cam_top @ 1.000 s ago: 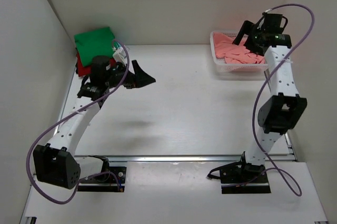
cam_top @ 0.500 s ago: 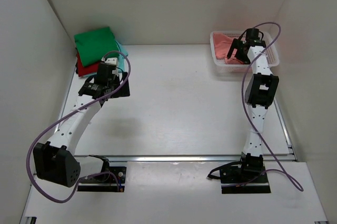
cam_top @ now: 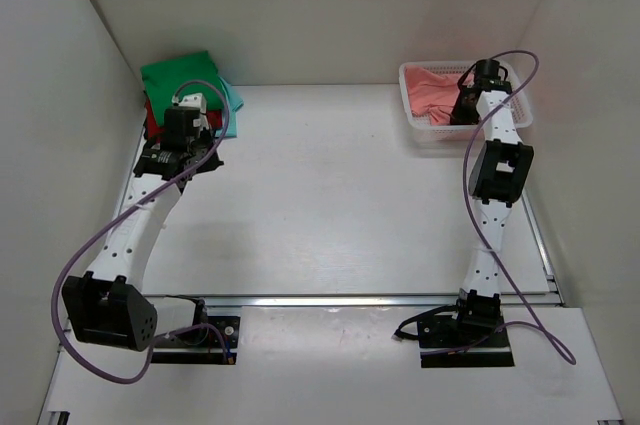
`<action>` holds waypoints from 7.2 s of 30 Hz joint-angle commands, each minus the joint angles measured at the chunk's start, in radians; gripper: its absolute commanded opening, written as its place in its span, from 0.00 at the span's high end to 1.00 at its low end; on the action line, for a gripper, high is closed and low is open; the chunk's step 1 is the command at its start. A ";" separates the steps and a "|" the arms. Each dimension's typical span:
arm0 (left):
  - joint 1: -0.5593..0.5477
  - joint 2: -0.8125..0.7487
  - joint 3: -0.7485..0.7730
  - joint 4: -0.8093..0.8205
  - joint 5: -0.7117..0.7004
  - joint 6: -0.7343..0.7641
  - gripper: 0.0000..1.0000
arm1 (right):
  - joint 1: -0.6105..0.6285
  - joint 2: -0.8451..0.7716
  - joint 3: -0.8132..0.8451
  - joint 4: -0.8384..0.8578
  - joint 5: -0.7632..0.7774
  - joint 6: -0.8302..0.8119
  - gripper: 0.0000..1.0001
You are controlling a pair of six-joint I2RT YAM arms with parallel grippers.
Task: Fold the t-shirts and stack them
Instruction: Grab crumpled tshirt from bin with the right arm, then move the tshirt to the center of the board, then flatten out the tshirt, then fold the flattened tshirt in 1/3 of the way
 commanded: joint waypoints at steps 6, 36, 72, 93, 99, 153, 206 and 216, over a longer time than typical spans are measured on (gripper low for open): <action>0.010 -0.160 0.032 0.077 0.086 -0.048 1.00 | -0.011 -0.287 0.082 0.214 -0.113 0.008 1.00; 0.028 -0.478 -0.089 -0.141 0.194 -0.191 0.64 | 0.679 -0.390 -0.167 -0.024 -0.274 0.024 0.67; -0.593 0.114 -0.594 0.350 0.310 -0.625 0.68 | 0.220 -0.959 -1.281 0.310 0.214 -0.001 0.35; -0.349 -0.352 -0.821 0.099 0.304 -0.618 1.00 | 0.289 -0.672 -1.186 0.345 0.159 0.011 0.81; -0.210 -0.371 -0.641 0.013 0.293 -0.523 1.00 | 0.331 -0.870 -1.218 0.298 0.108 0.018 1.00; 0.076 0.173 1.109 -0.010 0.014 -0.180 1.00 | 0.395 -0.996 -0.145 0.135 -0.016 -0.076 1.00; 0.097 -0.515 -0.510 0.020 0.075 -0.400 1.00 | 0.128 -1.511 -1.739 -0.038 0.002 0.191 1.00; 0.129 -0.410 -0.517 0.122 0.087 -0.378 0.95 | 0.088 -1.447 -1.747 0.005 -0.037 0.218 1.00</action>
